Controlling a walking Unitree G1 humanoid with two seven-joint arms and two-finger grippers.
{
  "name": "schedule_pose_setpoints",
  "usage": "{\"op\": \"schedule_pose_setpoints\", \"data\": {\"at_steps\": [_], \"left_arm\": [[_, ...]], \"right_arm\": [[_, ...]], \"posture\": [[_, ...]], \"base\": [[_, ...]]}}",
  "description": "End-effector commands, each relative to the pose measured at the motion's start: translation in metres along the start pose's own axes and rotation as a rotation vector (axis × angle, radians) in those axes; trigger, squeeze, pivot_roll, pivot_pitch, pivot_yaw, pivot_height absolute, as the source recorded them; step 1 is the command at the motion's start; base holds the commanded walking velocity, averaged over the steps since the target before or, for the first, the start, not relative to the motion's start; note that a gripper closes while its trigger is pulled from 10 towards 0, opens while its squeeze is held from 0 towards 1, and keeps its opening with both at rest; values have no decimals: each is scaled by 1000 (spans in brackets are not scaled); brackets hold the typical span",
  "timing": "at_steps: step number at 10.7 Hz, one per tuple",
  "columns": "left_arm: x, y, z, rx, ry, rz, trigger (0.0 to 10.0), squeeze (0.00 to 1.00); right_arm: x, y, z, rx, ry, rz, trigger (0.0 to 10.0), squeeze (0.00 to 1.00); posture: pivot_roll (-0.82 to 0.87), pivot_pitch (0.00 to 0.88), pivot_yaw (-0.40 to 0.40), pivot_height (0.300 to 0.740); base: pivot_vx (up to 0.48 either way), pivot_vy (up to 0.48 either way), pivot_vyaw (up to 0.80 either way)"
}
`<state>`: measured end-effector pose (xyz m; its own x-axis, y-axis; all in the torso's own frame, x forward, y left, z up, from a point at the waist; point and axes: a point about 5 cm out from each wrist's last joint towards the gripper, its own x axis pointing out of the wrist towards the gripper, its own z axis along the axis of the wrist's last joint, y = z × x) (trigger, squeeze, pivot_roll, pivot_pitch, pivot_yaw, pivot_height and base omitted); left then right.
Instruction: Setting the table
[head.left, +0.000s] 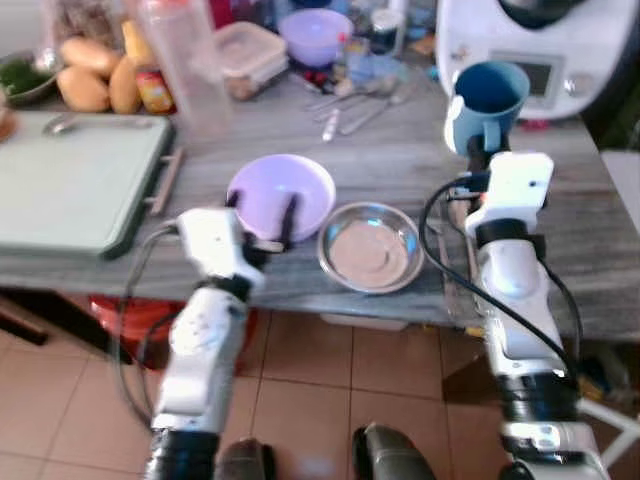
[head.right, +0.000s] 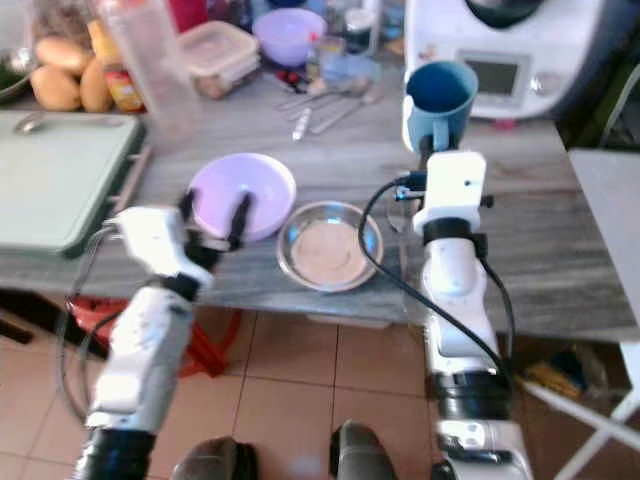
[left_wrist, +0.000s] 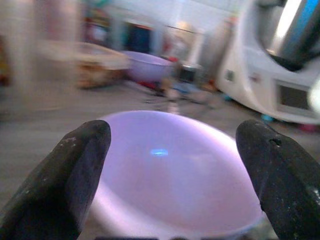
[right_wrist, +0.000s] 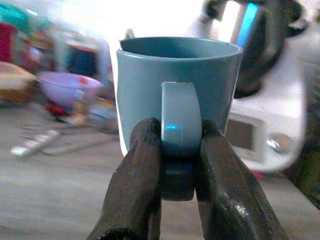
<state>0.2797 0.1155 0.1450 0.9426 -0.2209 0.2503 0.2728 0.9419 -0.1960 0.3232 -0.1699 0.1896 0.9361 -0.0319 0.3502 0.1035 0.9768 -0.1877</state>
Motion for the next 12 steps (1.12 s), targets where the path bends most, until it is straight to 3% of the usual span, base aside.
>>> {"op": "schedule_pose_setpoints", "data": {"at_steps": [1, 5, 12], "left_arm": [[-4, 3, 3, 0, -5, 15, 10000, 0], [-20, 8, 8, 13, 16, 25, 10000, 0], [-28, 9, 12, 27, 48, 22, 10000, 0]], "right_arm": [[3, 1, 3, 15, -12, 12, 10000, 0], [12, 0, -6, 68, 47, 80, 10000, 0], [-8, 11, -31, 114, 176, 200, 10000, 0]], "posture": [[-48, 153, 22, 740], [-5, 195, 21, 740], [11, 224, 35, 740]], "base": [[0, 0, 0], [0, 0, 0], [0, 0, 0]]}}
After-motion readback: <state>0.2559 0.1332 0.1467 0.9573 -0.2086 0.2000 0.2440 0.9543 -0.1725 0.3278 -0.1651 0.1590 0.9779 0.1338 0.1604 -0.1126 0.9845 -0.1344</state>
